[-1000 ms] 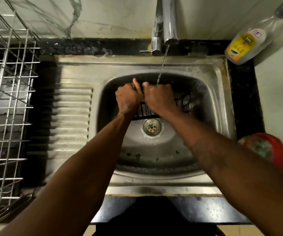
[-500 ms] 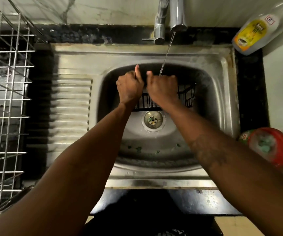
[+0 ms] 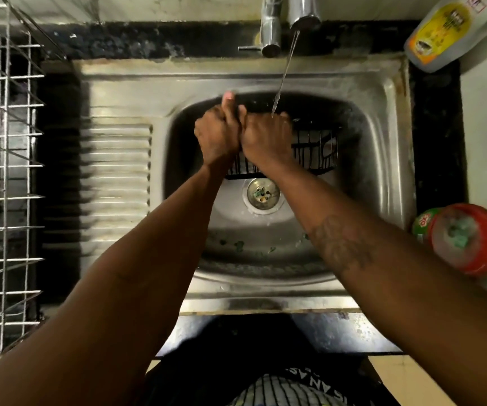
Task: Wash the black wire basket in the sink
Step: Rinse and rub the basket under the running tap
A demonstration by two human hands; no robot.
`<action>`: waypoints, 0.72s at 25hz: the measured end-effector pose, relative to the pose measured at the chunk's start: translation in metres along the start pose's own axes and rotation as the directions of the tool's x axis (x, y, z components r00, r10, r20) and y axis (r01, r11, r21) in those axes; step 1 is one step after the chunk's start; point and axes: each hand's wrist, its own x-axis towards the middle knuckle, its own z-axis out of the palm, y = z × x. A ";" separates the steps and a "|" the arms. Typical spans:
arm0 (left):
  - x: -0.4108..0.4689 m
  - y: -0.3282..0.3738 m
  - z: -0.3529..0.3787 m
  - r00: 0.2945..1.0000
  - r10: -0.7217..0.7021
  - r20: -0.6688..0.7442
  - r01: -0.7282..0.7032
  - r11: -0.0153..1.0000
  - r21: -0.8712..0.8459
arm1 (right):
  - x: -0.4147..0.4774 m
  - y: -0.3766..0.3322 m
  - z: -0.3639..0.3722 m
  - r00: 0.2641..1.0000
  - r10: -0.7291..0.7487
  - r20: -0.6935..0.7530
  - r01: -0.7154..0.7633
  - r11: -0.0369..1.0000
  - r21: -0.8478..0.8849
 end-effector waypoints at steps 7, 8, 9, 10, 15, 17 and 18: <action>-0.001 0.008 -0.002 0.934 -0.354 0.059 0.338 0.813 -0.474 | -0.019 0.089 -0.007 0.998 0.060 0.036 -0.057 0.997 -0.059; -0.001 0.009 0.001 0.926 -0.370 0.069 0.354 0.794 -0.494 | -0.018 0.077 -0.009 0.980 0.196 0.025 -0.194 0.979 -0.070; 0.001 0.009 0.002 0.915 -0.396 0.075 0.374 0.767 -0.522 | -0.014 0.053 -0.007 0.969 0.247 0.014 -0.246 0.967 -0.060; 0.002 0.006 0.000 0.895 -0.434 0.098 0.415 0.735 -0.536 | -0.013 0.023 -0.002 0.973 0.231 0.023 -0.231 0.973 -0.019; 0.003 -0.007 -0.003 0.854 -0.461 0.241 0.515 0.682 -0.520 | -0.012 -0.007 -0.007 0.985 -0.169 0.031 0.163 0.976 0.142; -0.001 -0.005 -0.002 0.856 -0.446 0.262 0.517 0.713 -0.474 | 0.005 -0.001 -0.014 0.977 -0.115 0.182 0.093 0.988 0.124; -0.003 -0.004 -0.001 0.847 -0.462 0.264 0.531 0.698 -0.481 | 0.019 -0.004 -0.016 0.958 -0.017 0.287 -0.014 0.994 0.107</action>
